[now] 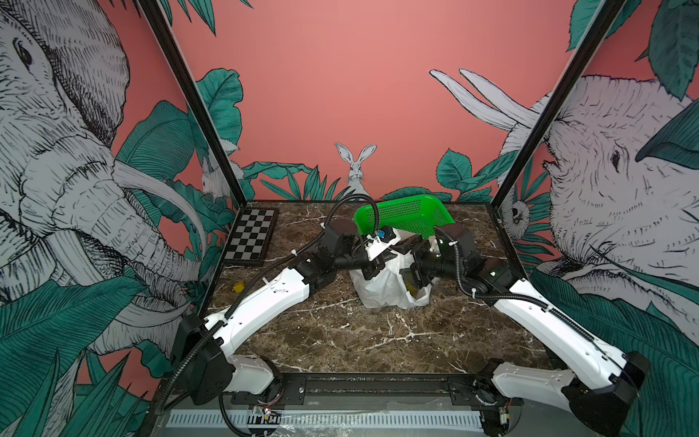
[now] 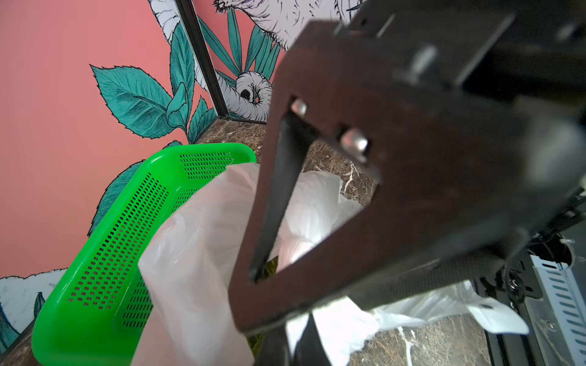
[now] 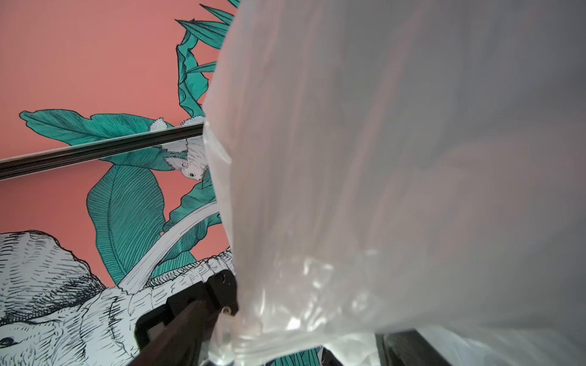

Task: Place the pineapple into a plastic bag & tie a knot
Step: Cross the plastic bag at the center of the board.

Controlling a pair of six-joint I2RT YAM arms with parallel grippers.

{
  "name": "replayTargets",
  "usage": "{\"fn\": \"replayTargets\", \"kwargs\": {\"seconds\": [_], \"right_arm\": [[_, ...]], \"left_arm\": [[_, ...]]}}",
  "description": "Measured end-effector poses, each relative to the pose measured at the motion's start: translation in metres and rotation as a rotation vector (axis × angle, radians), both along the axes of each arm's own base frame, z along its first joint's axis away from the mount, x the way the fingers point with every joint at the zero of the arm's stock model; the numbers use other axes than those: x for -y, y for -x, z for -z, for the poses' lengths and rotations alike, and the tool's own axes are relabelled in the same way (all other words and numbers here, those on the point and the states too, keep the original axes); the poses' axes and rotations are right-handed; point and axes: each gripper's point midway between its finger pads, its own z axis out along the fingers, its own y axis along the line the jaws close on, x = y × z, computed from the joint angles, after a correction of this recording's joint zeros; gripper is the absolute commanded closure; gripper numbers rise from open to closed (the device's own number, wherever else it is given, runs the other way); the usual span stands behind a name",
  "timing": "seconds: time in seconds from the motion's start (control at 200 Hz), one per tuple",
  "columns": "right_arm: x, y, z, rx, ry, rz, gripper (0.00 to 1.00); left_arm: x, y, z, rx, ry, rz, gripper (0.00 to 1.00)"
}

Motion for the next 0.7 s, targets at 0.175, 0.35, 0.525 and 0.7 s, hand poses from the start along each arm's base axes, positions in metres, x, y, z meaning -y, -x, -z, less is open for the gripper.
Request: {"fn": "replayTargets", "kwargs": {"seconds": [0.175, 0.35, 0.525, 0.7], "right_arm": [[0.002, -0.008, 0.003, 0.007, 0.011, 0.015, 0.39], [0.002, -0.017, 0.009, 0.009, 0.028, 0.023, 0.56], [0.002, -0.022, 0.011, 0.021, 0.034, 0.022, 0.87], [0.003, -0.026, 0.020, 0.025, 0.034, 0.026, 1.00]], "left_arm": [[0.000, 0.002, -0.002, 0.000, 0.007, 0.009, 1.00], [0.000, 0.008, -0.003, -0.014, 0.021, 0.027, 1.00], [0.000, 0.017, -0.002, -0.041, 0.036, 0.056, 0.93], [-0.003, 0.030, -0.010, -0.053, 0.061, 0.097, 0.55]]}}
